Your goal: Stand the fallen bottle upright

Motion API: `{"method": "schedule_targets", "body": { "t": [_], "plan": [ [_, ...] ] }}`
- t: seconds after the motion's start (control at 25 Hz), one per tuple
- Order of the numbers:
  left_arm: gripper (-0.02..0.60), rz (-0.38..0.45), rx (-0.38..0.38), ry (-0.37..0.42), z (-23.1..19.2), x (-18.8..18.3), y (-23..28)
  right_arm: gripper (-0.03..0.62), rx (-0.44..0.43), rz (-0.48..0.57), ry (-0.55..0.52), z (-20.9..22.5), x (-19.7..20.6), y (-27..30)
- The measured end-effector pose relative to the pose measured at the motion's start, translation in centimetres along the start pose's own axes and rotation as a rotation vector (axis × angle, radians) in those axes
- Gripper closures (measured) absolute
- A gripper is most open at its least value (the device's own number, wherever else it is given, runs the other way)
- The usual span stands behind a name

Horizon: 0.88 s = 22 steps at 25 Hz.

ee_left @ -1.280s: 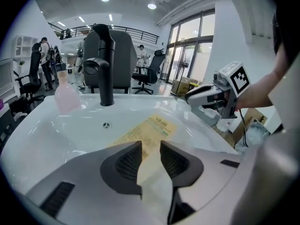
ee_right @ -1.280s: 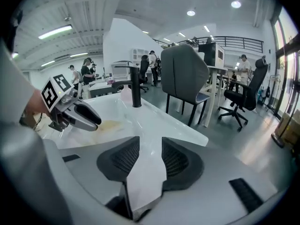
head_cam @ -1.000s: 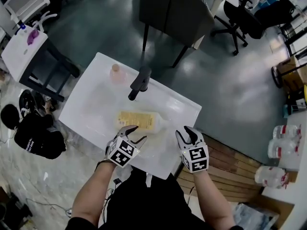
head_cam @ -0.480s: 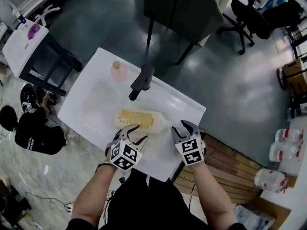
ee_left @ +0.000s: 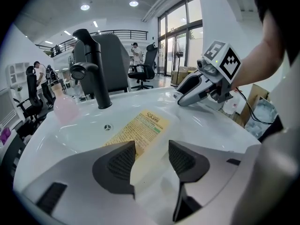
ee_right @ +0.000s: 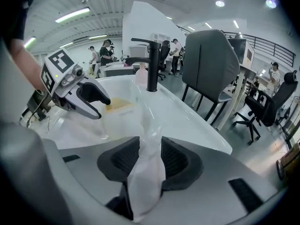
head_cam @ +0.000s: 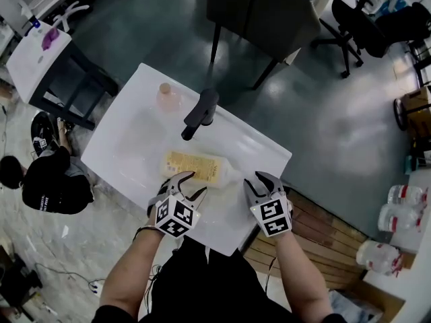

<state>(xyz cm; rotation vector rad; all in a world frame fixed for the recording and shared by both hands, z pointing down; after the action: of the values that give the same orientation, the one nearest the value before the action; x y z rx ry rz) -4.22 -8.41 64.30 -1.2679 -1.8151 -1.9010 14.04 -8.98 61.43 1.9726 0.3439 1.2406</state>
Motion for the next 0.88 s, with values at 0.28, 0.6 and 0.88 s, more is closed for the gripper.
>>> {"method": "schedule_targets", "body": {
  "t": [0.28,0.6,0.88],
  "plan": [
    [0.327,0.018,-0.054,-0.005,-0.5,-0.5,-1.0,0.445,-0.006,0.104,0.024,0.2,-3.7,-2.0],
    [0.301,0.066,-0.14,-0.048,-1.7,-0.8,-3.7,0.444,-0.041,0.22,-0.056,-1.8,-10.7,-4.3],
    [0.289,0.112,-0.194,-0.07,-2.0,-1.2,-6.0,0.439,-0.063,0.272,-0.122,-4.7,-15.5,-5.4]
  ]
}}
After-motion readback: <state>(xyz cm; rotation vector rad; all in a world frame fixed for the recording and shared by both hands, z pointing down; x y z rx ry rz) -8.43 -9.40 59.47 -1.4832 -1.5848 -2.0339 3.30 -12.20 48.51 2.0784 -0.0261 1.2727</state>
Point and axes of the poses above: the fingertips, and each gripper's own axes: y forward along the fingers, z to its right, x out of its underside, the point moved 5 cm from there along -y, backward along the fingers, and after that the axes turned 12 degrees about x, right-handed, at the moved point
